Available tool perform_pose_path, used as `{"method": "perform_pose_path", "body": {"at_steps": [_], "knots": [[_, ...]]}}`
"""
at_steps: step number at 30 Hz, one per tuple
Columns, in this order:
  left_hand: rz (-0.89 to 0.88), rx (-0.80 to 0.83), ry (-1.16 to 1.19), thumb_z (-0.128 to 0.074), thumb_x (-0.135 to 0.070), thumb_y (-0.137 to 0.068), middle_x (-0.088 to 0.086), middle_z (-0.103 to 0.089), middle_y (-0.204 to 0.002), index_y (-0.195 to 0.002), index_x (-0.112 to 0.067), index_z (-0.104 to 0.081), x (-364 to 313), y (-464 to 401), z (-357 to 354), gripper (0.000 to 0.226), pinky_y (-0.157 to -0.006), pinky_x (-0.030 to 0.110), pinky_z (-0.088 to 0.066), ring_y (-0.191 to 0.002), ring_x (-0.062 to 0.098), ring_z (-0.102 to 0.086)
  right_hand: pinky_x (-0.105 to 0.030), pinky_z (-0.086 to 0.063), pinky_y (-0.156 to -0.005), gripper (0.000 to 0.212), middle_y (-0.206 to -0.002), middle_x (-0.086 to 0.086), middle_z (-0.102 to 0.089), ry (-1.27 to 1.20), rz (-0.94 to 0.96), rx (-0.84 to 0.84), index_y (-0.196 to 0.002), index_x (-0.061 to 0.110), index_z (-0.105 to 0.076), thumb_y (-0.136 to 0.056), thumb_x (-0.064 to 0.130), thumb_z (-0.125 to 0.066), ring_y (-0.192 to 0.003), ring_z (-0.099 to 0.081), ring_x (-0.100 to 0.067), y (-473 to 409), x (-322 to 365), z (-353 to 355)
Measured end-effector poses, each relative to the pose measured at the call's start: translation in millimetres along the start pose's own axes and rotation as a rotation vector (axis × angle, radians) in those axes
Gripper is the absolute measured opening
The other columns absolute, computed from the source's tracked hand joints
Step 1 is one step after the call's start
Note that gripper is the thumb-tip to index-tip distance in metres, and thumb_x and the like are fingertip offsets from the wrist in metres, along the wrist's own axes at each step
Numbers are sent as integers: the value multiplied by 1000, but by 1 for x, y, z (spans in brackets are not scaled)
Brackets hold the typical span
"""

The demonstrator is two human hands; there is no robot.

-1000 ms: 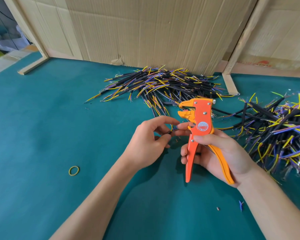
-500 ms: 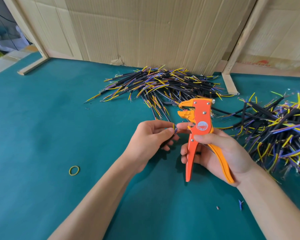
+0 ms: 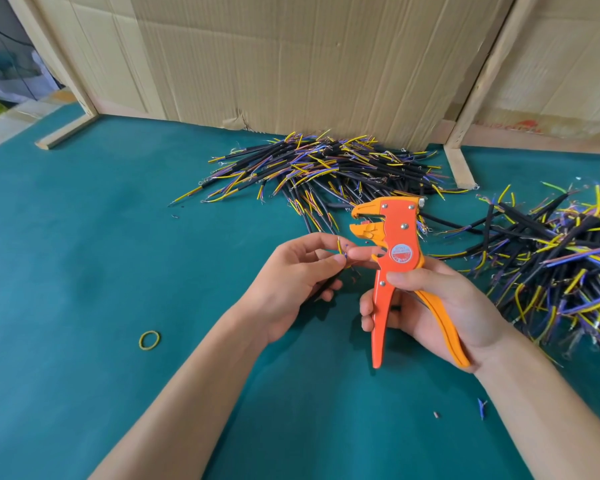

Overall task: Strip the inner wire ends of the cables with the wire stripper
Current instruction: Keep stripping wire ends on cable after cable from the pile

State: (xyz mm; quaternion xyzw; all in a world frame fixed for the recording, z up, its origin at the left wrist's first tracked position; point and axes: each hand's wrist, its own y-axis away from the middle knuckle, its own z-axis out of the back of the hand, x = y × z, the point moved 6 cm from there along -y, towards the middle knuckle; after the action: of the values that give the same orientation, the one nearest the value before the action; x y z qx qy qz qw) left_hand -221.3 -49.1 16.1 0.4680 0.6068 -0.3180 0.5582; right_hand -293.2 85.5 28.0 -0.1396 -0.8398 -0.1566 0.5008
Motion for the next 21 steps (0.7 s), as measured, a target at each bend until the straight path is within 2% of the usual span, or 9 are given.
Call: {"method": "perform_pose_path", "body": {"at_steps": [5, 10, 12, 14, 16, 18, 21], "knots": [[-41, -87, 22, -60, -7, -99, 2, -61, -81, -86, -21, -68, -1, -1, 3, 20, -57, 21, -49, -66, 16, -57, -43, -56, -69, 51, -84, -28, -58, 2, -34, -32, -130, 0, -65, -80, 14, -63, -73, -61, -38, 0, 0, 1], [-154, -198, -22, -66, -3, -95, -2, -61, -70, -84, -16, -69, -3, -1, 8, 17, -50, 23, -51, -66, 19, -59, -44, -56, -68, 51, -86, -29, -61, -4, -37, -27, -130, 2, -65, -80, 16, -63, -73, -61, -38, -1, -2, 3], [-184, -229, -31, -68, -3, -93, -2, -63, -68, -85, -14, -69, -5, -1, 12, 15, -49, 23, -51, -65, 20, -60, -45, -56, -68, 51, -104, -24, -69, -18, -21, -30, -130, 2, -65, -81, 15, -63, -75, -62, -37, -1, -2, 4], [-211, -266, -34, -69, -2, -92, 1, -64, -69, -84, -12, -69, -6, -1, 15, 13, -47, 23, -50, -63, 18, -60, -46, -56, -69, 52, -128, -20, -67, -39, -9, -42, -131, 2, -65, -80, 15, -64, -76, -64, -34, -1, -2, 6], [-233, -302, -25, -71, -1, -91, 5, -64, -71, -84, -10, -70, -7, -1, 19, 11, -46, 24, -50, -61, 18, -61, -46, -57, -70, 54, -134, -22, -64, -74, -16, -70, -133, 2, -63, -80, 16, -64, -77, -65, -32, -2, -2, 10], [-259, -331, -13, -71, 0, -90, 8, -65, -73, -84, -7, -69, -10, -1, 22, 10, -46, 24, -50, -61, 18, -61, -47, -58, -72, 54, -130, -25, -65, -111, -39, -96, -131, 1, -64, -80, 15, -66, -78, -66, -32, -2, -4, 15], [-303, -358, 12, -71, 2, -89, 11, -65, -74, -86, -3, -69, -15, 0, 28, 7, -46, 23, -50, -59, 17, -61, -49, -58, -72, 54, -111, -29, -68, -114, -110, -79, -128, -1, -65, -76, 12, -73, -78, -67, -34, 0, -8, 17]]}}
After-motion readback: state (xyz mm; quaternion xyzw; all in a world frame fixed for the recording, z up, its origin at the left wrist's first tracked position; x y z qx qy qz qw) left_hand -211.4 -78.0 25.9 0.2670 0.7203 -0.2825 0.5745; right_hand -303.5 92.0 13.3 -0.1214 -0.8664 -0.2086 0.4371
